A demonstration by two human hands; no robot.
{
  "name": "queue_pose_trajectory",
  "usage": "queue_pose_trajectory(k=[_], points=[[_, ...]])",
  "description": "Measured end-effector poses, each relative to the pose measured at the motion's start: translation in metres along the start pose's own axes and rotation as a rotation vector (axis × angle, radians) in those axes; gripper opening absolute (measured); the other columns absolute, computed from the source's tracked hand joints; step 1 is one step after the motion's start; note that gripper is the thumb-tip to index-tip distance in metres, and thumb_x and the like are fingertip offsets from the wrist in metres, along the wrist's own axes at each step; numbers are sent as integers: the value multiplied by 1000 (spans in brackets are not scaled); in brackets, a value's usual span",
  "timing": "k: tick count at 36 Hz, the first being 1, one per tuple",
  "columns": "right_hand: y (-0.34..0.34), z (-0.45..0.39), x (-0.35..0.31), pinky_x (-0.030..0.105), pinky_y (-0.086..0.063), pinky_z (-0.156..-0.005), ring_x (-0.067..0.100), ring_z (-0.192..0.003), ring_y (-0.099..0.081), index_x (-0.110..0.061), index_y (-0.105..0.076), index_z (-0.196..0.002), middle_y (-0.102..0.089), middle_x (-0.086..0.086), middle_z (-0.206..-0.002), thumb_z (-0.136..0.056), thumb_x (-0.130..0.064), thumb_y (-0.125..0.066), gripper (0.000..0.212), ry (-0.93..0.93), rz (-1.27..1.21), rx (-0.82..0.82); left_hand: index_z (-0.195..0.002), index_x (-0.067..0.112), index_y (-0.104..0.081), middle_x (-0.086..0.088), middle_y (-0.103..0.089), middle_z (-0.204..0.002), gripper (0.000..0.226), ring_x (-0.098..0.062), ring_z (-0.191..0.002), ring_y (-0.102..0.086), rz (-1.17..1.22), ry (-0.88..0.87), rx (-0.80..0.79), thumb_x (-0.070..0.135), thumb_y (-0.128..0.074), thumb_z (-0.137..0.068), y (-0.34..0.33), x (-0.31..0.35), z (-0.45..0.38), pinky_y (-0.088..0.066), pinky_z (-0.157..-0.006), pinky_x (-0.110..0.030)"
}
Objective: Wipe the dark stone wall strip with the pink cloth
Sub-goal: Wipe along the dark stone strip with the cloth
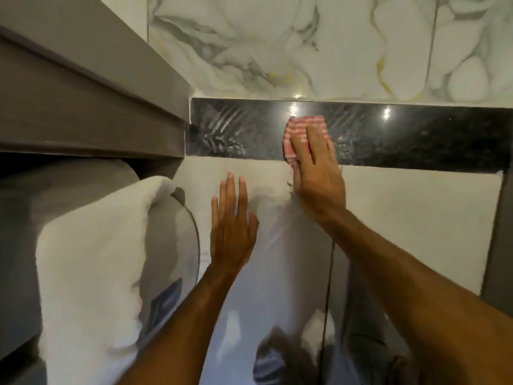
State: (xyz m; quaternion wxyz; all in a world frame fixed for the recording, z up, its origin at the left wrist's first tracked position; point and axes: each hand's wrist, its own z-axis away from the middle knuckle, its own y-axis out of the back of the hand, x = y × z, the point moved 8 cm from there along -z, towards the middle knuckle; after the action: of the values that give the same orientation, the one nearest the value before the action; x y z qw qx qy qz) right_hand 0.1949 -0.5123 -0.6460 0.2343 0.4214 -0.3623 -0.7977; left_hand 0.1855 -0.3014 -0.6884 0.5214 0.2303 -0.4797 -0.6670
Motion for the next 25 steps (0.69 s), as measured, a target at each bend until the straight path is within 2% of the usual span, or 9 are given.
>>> queue_pose_trajectory(k=[4, 9, 12, 15, 17, 19, 22, 25], points=[[-1, -37, -8, 48, -9, -140, 34, -173, -10, -19, -21, -176, -12, 12, -186, -119, -32, -42, 62, 40, 77, 178, -173, 14, -20, -17, -17, -181, 69, -37, -168, -18, -50, -85, 132, 38, -40, -112, -11, -14, -10, -20, -136, -61], [-23, -84, -66, 45, -2, -142, 34, -173, -11, -12, -19, -176, -12, 16, -185, -120, -34, -31, 61, 126, 165, 272, -171, 10, -26, -14, -21, -181, 68, -31, -169, -17, -50, -87, 260, 38, -36, -110, -16, -24, -9, -6, -139, -56], [-49, -87, -102, 51, -9, -143, 33, -174, -5, -10, -12, -177, -6, 17, -185, -119, -31, -27, 63, 244, 226, 220, -170, 10, -27, -15, -22, -180, 67, -31, -169, -16, -57, -82, 289, 39, -36, -111, -16, -24, -8, -7, -138, -58], [-70, -68, -113, 50, -6, -144, 31, -174, -1, -13, -9, -177, -3, 15, -186, -117, -32, -33, 68, 440, 285, 100, -169, 7, -31, -17, -24, -179, 66, -33, -168, -19, -57, -70, 297, 39, -35, -111, -15, -24, -8, -15, -137, -62], [-74, -44, -103, 47, -8, -142, 31, -173, -10, -14, -18, -176, -14, 14, -184, -114, -30, -47, 70, 613, 334, 50, -169, 6, -33, -18, -23, -179, 67, -33, -168, -19, -28, -65, 304, 38, -36, -110, -16, -27, -6, -21, -135, -66], [-69, -16, -80, 48, -16, -141, 30, -171, -18, -14, -25, -173, -24, 13, -182, -109, -28, -56, 72, 695, 398, 50, -171, 8, -26, -17, -21, -181, 66, -34, -169, -19, -11, -95, 321, 37, -34, -112, -14, -26, -3, -23, -133, -68], [-48, 6, -40, 50, -25, -140, 24, -173, -15, -18, -33, -173, -23, 8, -183, -104, -26, -52, 72, 569, 326, 42, -173, 12, -16, -16, -20, -181, 67, -34, -168, -20, 6, -114, 330, 43, -28, -115, -12, -27, -4, -26, -132, -69], [-30, -10, -35, 51, -24, -140, 25, -173, -14, -13, -36, -171, -23, 10, -183, -97, -20, -52, 76, 381, 215, 117, -172, 14, -18, -13, -22, -180, 66, -32, -168, -21, 19, -106, 327, 45, -24, -115, -14, -29, -7, -23, -134, -66]])
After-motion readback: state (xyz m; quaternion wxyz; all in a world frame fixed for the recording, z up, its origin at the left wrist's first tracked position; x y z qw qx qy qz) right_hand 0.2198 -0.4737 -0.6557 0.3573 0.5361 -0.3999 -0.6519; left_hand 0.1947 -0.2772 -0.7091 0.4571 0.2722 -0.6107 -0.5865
